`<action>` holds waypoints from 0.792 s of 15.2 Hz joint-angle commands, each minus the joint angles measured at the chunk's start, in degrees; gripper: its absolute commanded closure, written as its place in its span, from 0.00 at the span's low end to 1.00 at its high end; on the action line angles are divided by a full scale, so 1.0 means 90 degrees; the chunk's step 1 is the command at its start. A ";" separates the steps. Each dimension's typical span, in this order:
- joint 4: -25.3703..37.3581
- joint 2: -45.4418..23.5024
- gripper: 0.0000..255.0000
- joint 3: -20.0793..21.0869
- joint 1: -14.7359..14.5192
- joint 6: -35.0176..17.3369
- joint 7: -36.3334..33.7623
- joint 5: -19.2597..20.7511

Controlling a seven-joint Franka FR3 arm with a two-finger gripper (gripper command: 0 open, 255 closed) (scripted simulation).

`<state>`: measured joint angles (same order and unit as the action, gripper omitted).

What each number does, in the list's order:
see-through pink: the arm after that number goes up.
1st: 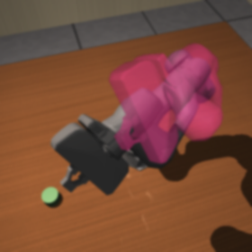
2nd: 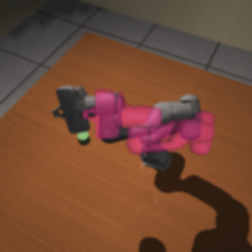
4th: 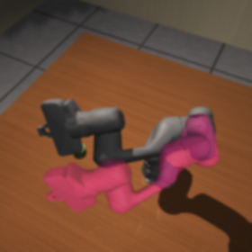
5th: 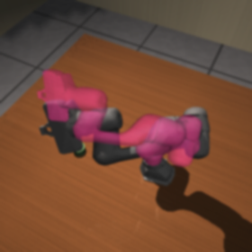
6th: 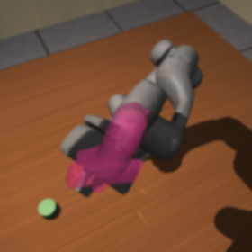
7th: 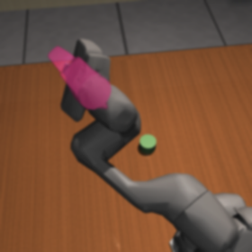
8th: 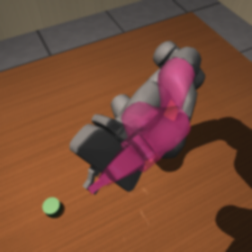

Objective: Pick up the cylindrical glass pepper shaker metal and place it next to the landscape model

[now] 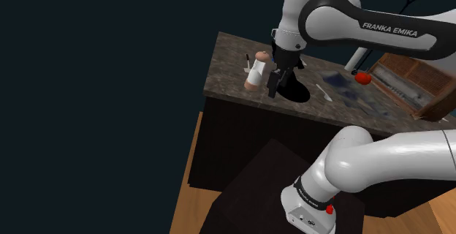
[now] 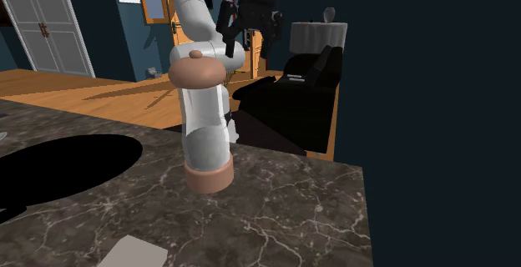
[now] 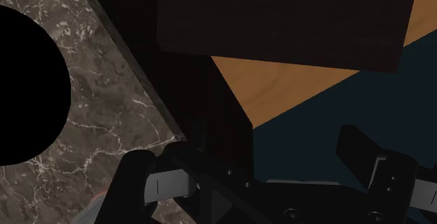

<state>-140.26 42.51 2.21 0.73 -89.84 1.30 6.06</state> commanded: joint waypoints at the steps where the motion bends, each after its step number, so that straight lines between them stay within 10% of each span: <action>1: 0.0000 0.0000 0.00 0.0000 0.0000 0.0000 0.0000 0.0000; 12: 0.2106 -0.2069 0.00 -0.1337 0.0096 -0.0311 0.2289 0.0363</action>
<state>-123.65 25.61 -8.85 1.59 -92.98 19.79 9.37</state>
